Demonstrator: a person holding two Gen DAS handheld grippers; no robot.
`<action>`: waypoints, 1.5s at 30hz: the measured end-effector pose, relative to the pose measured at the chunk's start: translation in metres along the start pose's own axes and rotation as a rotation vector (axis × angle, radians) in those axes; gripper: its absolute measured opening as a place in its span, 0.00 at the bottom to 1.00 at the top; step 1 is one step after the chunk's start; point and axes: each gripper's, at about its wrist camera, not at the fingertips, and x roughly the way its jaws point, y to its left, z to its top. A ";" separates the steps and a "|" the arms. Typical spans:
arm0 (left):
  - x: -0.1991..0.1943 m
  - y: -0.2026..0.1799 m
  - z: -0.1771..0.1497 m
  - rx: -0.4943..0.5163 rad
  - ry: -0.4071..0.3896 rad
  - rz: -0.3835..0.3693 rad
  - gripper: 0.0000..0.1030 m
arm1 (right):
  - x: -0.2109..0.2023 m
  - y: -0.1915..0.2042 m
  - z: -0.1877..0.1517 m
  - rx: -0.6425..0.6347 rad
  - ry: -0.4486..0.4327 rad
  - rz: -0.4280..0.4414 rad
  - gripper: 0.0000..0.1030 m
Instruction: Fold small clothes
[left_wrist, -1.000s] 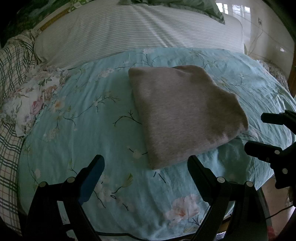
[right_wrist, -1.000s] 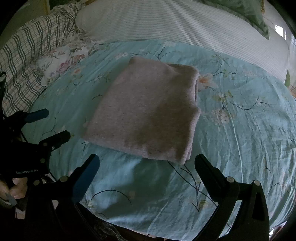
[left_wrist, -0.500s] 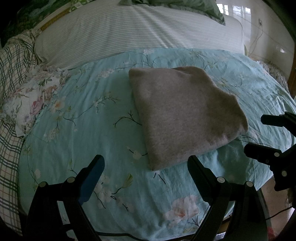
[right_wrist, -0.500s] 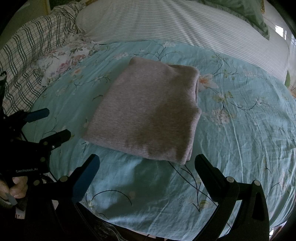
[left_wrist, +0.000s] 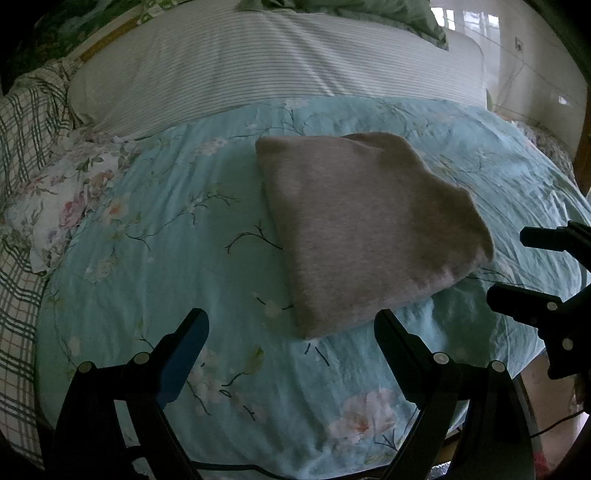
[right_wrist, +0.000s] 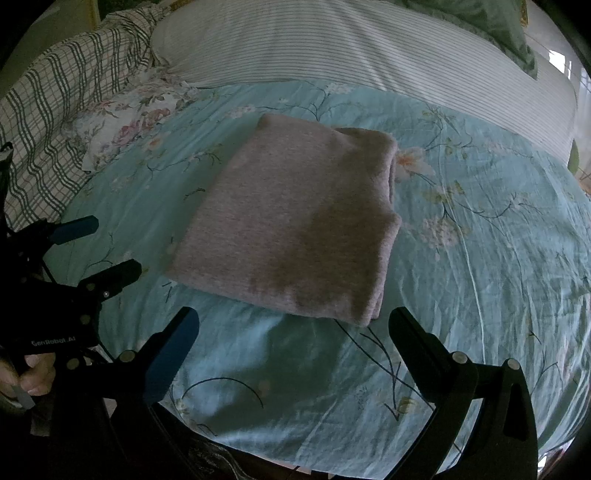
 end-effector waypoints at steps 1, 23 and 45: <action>0.000 -0.001 0.000 0.001 0.001 0.000 0.89 | 0.000 0.000 0.000 0.001 0.001 0.000 0.99; 0.003 -0.004 -0.002 -0.004 0.011 0.004 0.89 | 0.002 -0.001 -0.001 0.003 0.005 0.002 0.99; 0.006 -0.005 0.000 0.003 0.016 0.008 0.89 | 0.004 -0.005 0.005 -0.004 0.004 0.002 0.99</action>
